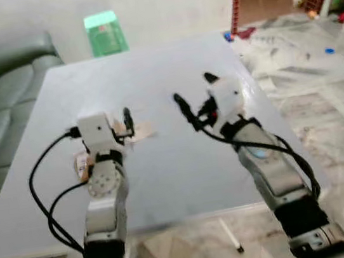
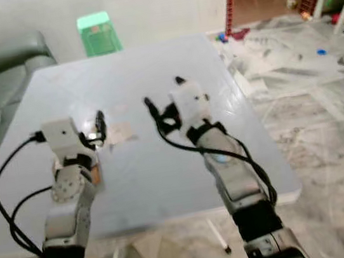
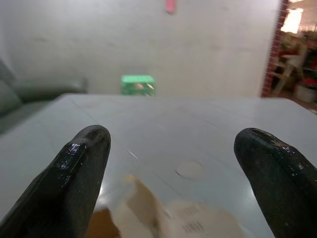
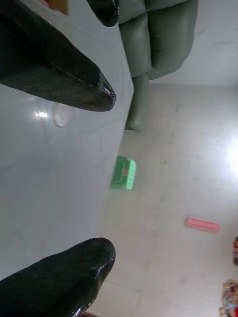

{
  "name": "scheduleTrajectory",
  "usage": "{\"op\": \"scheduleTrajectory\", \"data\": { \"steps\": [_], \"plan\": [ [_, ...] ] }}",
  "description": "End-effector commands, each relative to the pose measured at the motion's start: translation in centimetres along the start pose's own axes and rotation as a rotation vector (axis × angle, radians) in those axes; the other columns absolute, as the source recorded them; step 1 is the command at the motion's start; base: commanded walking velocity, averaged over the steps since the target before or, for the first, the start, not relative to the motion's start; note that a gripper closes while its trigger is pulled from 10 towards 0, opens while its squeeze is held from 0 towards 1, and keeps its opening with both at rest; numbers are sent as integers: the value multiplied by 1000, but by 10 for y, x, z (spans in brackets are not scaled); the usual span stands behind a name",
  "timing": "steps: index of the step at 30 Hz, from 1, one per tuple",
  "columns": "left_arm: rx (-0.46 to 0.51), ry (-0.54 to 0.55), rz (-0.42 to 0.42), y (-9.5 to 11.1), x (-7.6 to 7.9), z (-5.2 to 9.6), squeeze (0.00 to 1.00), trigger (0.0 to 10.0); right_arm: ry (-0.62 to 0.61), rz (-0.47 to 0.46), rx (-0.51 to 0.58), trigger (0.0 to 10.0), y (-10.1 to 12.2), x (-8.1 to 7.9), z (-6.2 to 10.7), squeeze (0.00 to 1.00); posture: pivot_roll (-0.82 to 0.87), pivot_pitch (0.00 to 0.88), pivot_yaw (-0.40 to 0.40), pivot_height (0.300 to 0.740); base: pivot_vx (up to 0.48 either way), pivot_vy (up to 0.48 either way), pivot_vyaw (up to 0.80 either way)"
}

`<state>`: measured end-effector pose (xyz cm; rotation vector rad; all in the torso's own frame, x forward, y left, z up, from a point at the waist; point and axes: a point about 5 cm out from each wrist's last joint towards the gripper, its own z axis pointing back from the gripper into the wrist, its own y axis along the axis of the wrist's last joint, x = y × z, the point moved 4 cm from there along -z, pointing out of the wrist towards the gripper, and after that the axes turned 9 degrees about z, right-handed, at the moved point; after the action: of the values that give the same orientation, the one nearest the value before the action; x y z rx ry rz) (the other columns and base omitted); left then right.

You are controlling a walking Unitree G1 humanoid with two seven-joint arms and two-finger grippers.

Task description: Picking trash to rubbish bin

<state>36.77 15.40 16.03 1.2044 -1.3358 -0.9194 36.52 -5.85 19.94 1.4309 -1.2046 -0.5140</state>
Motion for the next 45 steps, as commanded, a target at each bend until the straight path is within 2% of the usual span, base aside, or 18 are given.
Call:
{"op": "scheduleTrajectory", "data": {
  "steps": [1,2,9,11,17,19,21,23,24,28,29,36,37,38,39,40,41,45],
  "plan": [
    [9,96,-52,1,-20,2,0,10000,42,-6,26,10000,8,-12,-3,0,-25,8,43,740,0,0,0],
    [1,163,-73,-1,-30,3,0,10000,49,-4,28,10000,8,-14,-3,0,-25,8,43,740,0,0,0],
    [-63,205,-88,-14,-40,5,0,10000,73,-7,33,10000,10,-16,-1,0,-28,10,42,740,0,0,0],
    [-85,184,-91,-18,-40,5,0,10000,72,-10,29,10000,9,-16,0,0,-24,11,40,740,0,0,0],
    [-286,101,-125,-56,-39,15,0,10000,89,-29,1,10000,3,-18,1,0,-15,15,43,740,0,0,0],
    [-294,96,-125,-59,-39,16,0,10000,113,-34,-14,10000,0,-21,2,0,-15,15,44,740,0,0,0],
    [-337,64,-129,-68,-38,17,0,10000,196,-40,-63,10000,-9,-33,5,0,-20,19,45,740,0,0,0],
    [-347,58,-125,-70,-37,17,0,10000,214,-44,-76,10000,-11,-35,7,0,-21,19,45,740,0,0,0],
    [-370,35,-148,-75,-37,15,0,10000,277,-64,-97,10000,-15,-42,14,0,-28,23,46,740,0,0,0],
    [-410,26,-179,-81,-41,12,0,10000,402,-98,-126,10000,-18,-55,28,0,-40,28,45,740,0,0,0],
    [-423,34,-187,-83,-45,10,0,10000,476,-127,-148,10000,-19,-62,36,0,-42,30,45,740,0,0,0],
    [-476,-6,-170,-92,-43,5,0,10000,517,-106,-183,10000,-22,-61,44,0,-48,40,43,740,0,0,0],
    [-482,-25,-169,-93,-41,4,0,6118,517,-104,-186,10000,-22,-61,44,0,-51,41,44,740,0,0,0],
    [-486,-32,-163,-94,-40,4,0,4157,520,-103,-190,10000,-22,-61,45,0,-52,41,44,740,0,0,0],
    [-490,-34,-157,-95,-39,4,0,1529,524,-103,-193,10000,-21,-61,46,0,-52,42,45,740,0,0,0],
    [-492,-32,-153,-95,-39,3,0,1529,528,-104,-195,10000,-21,-62,47,0,-53,43,46,740,0,0,0],
    [-501,-34,-150,-96,-39,4,0,0,530,-104,-196,10000,-20,-62,47,0,-55,46,47,740,0,0,0],
    [-526,-46,-137,-100,-38,6,0,0,539,-101,-205,10000,-20,-64,51,0,-54,51,48,740,0,0,0]
  ]
}}
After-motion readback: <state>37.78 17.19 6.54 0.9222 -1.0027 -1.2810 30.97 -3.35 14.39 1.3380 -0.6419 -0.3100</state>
